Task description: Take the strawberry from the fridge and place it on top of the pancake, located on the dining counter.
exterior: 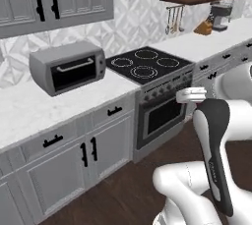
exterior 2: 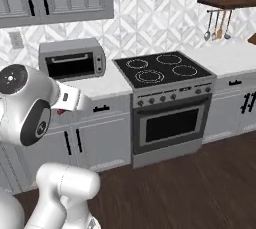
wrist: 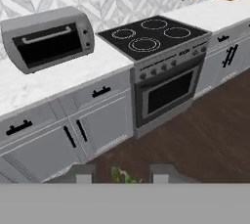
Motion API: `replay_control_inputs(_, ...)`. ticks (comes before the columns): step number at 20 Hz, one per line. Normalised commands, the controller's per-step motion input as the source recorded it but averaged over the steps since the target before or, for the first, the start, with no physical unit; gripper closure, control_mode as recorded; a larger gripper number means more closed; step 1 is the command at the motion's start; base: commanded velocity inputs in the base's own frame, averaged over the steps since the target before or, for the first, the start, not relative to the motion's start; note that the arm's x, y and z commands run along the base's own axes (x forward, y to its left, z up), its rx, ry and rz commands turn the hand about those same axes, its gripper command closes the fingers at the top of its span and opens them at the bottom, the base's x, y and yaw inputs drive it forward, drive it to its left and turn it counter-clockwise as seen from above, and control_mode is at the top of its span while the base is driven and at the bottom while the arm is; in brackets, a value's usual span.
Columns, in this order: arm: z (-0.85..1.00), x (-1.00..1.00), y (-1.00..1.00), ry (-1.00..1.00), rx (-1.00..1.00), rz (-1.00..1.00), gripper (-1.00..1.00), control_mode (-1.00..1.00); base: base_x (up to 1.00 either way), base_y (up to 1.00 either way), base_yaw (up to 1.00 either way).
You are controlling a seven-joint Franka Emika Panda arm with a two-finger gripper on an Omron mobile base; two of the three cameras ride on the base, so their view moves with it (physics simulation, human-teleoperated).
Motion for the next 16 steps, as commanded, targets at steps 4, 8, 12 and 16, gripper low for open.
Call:
replay_control_inputs(4,0.00,0.00,0.00,0.00,0.00,0.00,1.00,1.00,0.00,-0.73,-0.76)
replay_control_inputs(8,0.00,0.00,0.00,0.00,0.00,0.00,1.00,1.00,0.00,-0.74,-0.75)
replay_control_inputs(12,0.00,0.00,0.00,0.00,0.00,0.00,1.00,1.00,0.00,-0.69,-0.72)
replay_control_inputs(16,0.00,0.00,0.00,0.00,0.00,0.00,1.00,1.00,0.00,-0.52,-0.58)
